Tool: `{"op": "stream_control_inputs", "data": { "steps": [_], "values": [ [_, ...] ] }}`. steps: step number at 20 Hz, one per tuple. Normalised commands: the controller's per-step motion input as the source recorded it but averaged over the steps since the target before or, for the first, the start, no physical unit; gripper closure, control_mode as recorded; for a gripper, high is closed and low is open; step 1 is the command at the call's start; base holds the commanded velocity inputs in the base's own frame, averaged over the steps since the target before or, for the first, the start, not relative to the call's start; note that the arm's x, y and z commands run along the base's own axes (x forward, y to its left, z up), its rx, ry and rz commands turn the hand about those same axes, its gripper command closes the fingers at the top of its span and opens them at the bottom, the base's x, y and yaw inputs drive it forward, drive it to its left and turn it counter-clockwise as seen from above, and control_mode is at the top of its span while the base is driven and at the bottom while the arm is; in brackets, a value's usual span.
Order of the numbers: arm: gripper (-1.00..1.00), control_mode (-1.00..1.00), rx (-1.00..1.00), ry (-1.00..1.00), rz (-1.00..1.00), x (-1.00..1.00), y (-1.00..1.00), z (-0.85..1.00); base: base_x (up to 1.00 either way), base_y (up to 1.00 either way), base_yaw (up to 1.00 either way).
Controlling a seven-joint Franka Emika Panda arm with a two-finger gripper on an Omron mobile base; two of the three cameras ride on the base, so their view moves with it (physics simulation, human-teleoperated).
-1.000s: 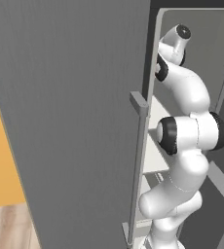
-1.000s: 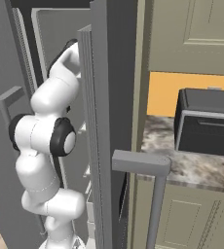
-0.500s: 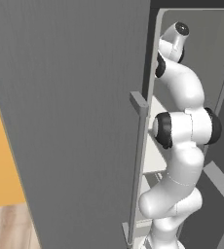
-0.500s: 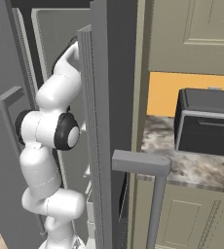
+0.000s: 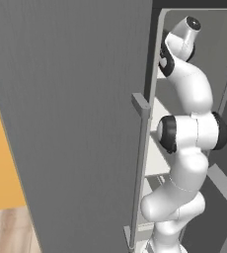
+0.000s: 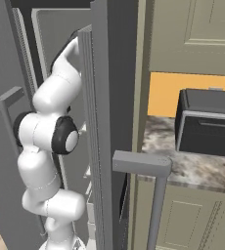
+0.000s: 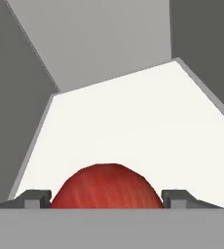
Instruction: Take the onion and onion out of the freezer and place them in the tupperware container on the counter. Then put the tupperware containing the vegetables back in the freezer.
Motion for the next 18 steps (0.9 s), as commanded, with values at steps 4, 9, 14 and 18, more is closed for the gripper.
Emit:
{"op": "stream_control_inputs", "data": {
  "steps": [4, 9, 14, 18],
  "values": [
    [1.0, -1.0, 0.0, -0.09, 0.0, -0.62, 0.0, 0.0, 0.0, 0.0, 0.0],
    [1.0, -1.0, 0.0, -0.12, 0.0, -0.82, 0.0, 0.0, 0.0, 0.0, 0.0],
    [1.0, -1.0, 0.0, -0.17, -0.01, -1.0, 0.0, 0.06, 0.0, 0.0, 0.0],
    [1.0, -1.0, 0.0, -0.12, -0.04, -1.0, 0.06, 0.19, 0.0, 0.0, 0.0]
  ]
}}
